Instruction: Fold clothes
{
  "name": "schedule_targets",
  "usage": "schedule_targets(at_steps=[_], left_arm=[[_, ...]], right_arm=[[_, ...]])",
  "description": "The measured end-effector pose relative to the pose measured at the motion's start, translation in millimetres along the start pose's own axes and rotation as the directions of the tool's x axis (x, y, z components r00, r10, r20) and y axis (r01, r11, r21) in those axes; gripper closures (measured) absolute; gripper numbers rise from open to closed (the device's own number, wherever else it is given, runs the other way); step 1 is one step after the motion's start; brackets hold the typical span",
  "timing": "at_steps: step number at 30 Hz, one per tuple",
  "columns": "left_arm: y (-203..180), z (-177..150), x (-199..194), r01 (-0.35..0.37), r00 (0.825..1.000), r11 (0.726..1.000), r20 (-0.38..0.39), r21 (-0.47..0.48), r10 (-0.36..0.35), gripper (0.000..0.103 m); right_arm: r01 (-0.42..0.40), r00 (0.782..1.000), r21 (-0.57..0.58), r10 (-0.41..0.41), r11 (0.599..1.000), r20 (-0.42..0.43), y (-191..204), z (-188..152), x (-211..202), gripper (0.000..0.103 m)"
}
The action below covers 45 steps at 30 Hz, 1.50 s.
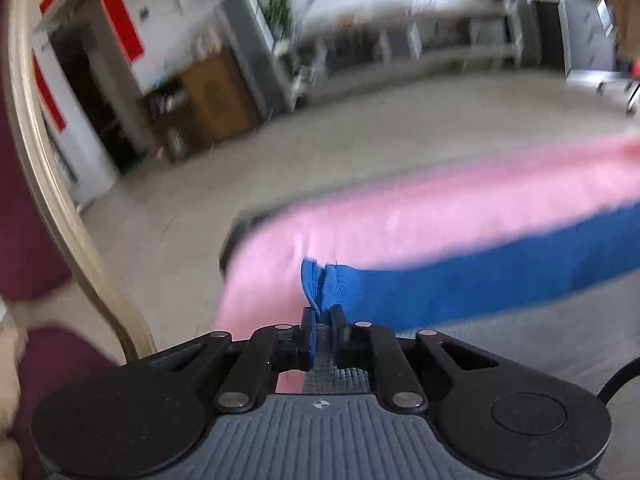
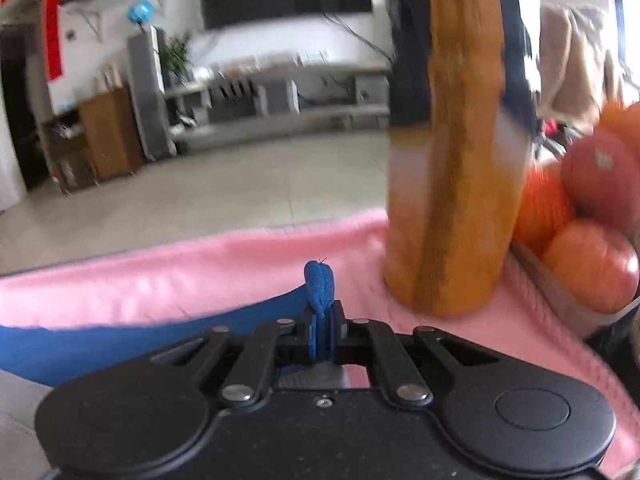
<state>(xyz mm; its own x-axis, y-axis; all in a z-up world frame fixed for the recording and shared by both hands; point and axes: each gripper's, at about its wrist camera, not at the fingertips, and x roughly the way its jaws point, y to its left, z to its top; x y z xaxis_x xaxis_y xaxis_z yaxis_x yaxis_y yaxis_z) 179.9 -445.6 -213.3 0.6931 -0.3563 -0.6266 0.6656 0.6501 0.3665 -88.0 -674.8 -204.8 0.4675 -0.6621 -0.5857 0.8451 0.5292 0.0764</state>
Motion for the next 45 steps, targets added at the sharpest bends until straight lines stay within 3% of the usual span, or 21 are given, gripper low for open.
schedule_targets(at_steps=[2,3,6,9,13,16,19,21,22,26,28,34,36,41,45], left_arm=[[-4,-3,-3,-0.042,0.999,0.999,0.015,0.019,0.042,0.084],[-2,-1,-5,-0.046,0.999,0.999,0.006,0.010,0.046,0.084],[20,10,-25,-0.034,0.999,0.996,-0.033,-0.088,0.031,0.081],[51,12,-60,-0.022,0.997,0.985,-0.081,-0.173,0.008,0.079],[82,-9,-124,0.052,0.994,0.978,-0.086,-0.204,-0.071,0.075],[86,-35,-165,0.108,0.989,0.969,-0.075,-0.221,-0.128,0.074],[83,-61,-176,0.166,0.979,0.941,-0.062,-0.294,-0.192,0.074],[74,-72,-169,0.178,0.975,0.932,-0.071,-0.315,-0.210,0.075],[70,-73,-165,0.169,0.976,0.939,-0.084,-0.300,-0.203,0.079],[51,-80,-146,0.135,0.976,0.962,-0.136,-0.239,-0.171,0.081],[42,-83,-137,0.118,0.975,0.971,-0.161,-0.208,-0.153,0.082],[24,-89,-122,0.045,0.975,0.993,-0.212,-0.111,-0.067,0.078],[28,-91,-122,0.039,0.974,0.992,-0.219,-0.116,-0.064,0.077],[32,-94,-123,0.032,0.974,0.992,-0.221,-0.121,-0.058,0.075],[32,-94,-122,0.018,0.974,0.992,-0.221,-0.123,-0.045,0.071]], right_arm=[[0.021,0.999,0.007,-0.021,1.000,-0.045,-2,-6,11,0.096],[0.032,0.998,-0.001,-0.032,1.000,-0.054,-1,-4,9,0.090],[0.038,0.997,0.004,-0.038,0.999,-0.068,-5,8,-12,0.081],[-0.003,0.999,0.087,0.007,0.996,-0.048,-15,24,-62,0.078],[-0.099,0.994,0.213,0.107,0.972,-0.024,-42,33,-144,0.076],[-0.157,0.987,0.285,0.160,0.946,0.013,-57,31,-195,0.073],[-0.204,0.979,0.340,0.194,0.918,0.064,-69,12,-223,0.068],[-0.219,0.976,0.376,0.202,0.900,0.086,-76,-5,-218,0.057],[-0.216,0.976,0.395,0.206,0.893,0.069,-76,-7,-200,0.057],[-0.174,0.960,0.393,0.245,0.903,-0.138,-72,-26,-133,0.059],[-0.148,0.966,0.348,0.210,0.926,-0.150,-64,-27,-128,0.059],[-0.067,0.979,0.205,0.104,0.976,-0.178,-42,-32,-112,0.073],[-0.039,0.981,0.156,0.068,0.987,-0.183,-34,-34,-107,0.098],[0.026,0.982,0.044,-0.018,0.999,-0.190,-17,-37,-95,0.099],[0.013,0.980,0.129,0.013,0.992,-0.201,-29,-35,-109,0.098]])
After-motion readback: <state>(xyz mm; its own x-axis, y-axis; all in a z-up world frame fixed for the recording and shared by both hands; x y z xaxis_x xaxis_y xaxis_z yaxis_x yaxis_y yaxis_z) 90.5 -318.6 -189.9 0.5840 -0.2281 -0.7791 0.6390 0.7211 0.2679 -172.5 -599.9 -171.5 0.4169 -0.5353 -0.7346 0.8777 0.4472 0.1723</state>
